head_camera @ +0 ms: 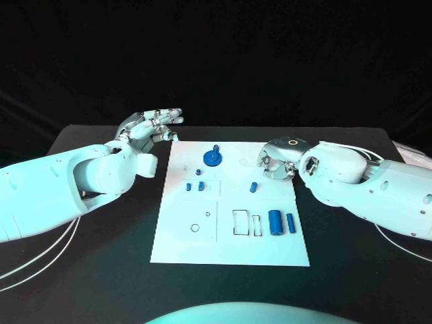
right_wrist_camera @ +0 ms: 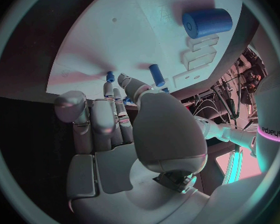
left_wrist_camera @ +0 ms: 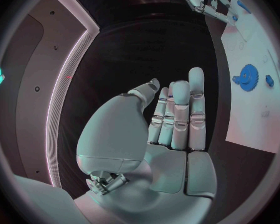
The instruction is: Assemble the parts on the task board
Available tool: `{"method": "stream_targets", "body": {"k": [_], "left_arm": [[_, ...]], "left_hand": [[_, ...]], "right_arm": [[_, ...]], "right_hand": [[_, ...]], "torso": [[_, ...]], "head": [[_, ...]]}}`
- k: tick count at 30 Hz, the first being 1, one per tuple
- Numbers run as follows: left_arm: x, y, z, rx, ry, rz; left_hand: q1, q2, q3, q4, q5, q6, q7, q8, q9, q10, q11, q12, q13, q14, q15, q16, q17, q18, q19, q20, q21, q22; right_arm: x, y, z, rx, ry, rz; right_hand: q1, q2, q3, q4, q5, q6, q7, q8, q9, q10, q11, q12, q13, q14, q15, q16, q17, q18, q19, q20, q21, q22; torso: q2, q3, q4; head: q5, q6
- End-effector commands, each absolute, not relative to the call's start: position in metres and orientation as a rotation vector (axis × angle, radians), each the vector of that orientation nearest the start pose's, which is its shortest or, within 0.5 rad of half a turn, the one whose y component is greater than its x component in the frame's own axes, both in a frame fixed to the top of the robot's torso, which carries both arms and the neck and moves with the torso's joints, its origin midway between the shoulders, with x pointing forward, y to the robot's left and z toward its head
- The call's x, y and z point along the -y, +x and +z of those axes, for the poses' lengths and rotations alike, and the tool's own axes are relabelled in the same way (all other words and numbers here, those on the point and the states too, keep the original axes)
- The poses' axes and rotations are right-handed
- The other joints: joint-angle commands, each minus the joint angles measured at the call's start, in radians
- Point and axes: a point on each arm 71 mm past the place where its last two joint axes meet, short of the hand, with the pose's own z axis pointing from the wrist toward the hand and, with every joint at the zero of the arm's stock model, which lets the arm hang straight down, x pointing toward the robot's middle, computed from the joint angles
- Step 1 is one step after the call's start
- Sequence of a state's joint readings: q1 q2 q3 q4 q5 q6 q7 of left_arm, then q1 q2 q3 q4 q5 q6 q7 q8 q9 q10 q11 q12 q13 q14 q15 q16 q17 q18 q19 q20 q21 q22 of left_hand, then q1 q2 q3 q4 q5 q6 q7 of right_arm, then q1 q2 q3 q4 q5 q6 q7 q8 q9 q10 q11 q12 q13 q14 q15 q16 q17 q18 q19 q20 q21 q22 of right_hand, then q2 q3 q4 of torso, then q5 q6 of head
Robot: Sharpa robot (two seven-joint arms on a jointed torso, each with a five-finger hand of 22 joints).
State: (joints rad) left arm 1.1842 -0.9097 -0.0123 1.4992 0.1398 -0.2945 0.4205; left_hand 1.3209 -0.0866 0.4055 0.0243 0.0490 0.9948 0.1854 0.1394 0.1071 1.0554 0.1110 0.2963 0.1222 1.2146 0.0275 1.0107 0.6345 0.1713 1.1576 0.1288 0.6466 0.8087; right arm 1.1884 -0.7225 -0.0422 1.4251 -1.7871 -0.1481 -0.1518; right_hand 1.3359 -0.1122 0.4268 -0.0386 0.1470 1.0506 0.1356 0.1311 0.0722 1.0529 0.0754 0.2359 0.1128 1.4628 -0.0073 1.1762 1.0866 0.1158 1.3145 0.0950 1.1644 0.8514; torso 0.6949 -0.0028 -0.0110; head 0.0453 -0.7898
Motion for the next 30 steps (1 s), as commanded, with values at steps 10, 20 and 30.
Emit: {"method": "stream_targets", "body": {"k": [10,20,30], "left_arm": [[-0.2543,0.4953,-0.1783,-1.289,-1.287,-1.544],[-0.255,0.4958,-0.1787,-1.293,-1.286,-1.542],[-0.2554,0.4957,-0.1785,-1.289,-1.285,-1.539]], "left_hand": [[-0.001,0.009,-0.015,0.003,0.004,-0.01,0.003,0.009,-0.002,-0.014,0.002,0.013,0.003,-0.011,0.002,-0.009,-0.012,0.012,0.005,0.002,-0.015,-0.008],[-0.011,0.012,-0.032,0.011,0.004,-0.015,0.004,0.013,-0.004,-0.022,0.004,0.023,0.005,-0.015,0.004,-0.013,-0.023,0.011,0.008,0.003,-0.025,-0.016],[-0.011,0.013,-0.038,0.012,0.004,-0.018,0.004,0.014,-0.005,-0.027,0.005,0.026,0.006,-0.017,0.005,-0.013,-0.026,0.011,0.009,0.004,-0.028,-0.019]], "right_arm": [[0.1669,0.4972,-0.2046,-1.647,-0.53,0.37],[0.1673,0.4965,-0.2057,-1.662,-0.537,0.378],[0.1687,0.4971,-0.2124,-1.726,-0.546,0.378]], "right_hand": [[-0.001,0.0,0.009,-0.005,-0.01,0.008,-0.002,-0.003,0.0,0.005,-0.002,-0.011,-0.01,0.03,-0.005,0.002,-0.002,0.012,0.005,-0.002,0.003,0.0],[-0.01,-0.009,0.011,-0.006,-0.014,0.009,0.001,-0.01,0.0,-0.007,0.007,-0.027,-0.03,0.028,0.003,-0.003,-0.007,0.011,0.003,0.001,0.0,-0.005],[-0.003,0.013,0.026,-0.011,-0.017,0.056,-0.017,0.005,0.009,0.069,-0.015,-0.008,-0.034,0.033,-0.013,0.014,0.012,0.01,0.012,-0.009,0.01,0.012]], "torso": [[0.0,-0.0007,-0.0002],[0.0,-0.0007,0.0002],[0.0,-0.0003,0.0011]], "head": [[-0.002,-0.001],[-0.005,-0.004],[-0.004,-0.007]]}}
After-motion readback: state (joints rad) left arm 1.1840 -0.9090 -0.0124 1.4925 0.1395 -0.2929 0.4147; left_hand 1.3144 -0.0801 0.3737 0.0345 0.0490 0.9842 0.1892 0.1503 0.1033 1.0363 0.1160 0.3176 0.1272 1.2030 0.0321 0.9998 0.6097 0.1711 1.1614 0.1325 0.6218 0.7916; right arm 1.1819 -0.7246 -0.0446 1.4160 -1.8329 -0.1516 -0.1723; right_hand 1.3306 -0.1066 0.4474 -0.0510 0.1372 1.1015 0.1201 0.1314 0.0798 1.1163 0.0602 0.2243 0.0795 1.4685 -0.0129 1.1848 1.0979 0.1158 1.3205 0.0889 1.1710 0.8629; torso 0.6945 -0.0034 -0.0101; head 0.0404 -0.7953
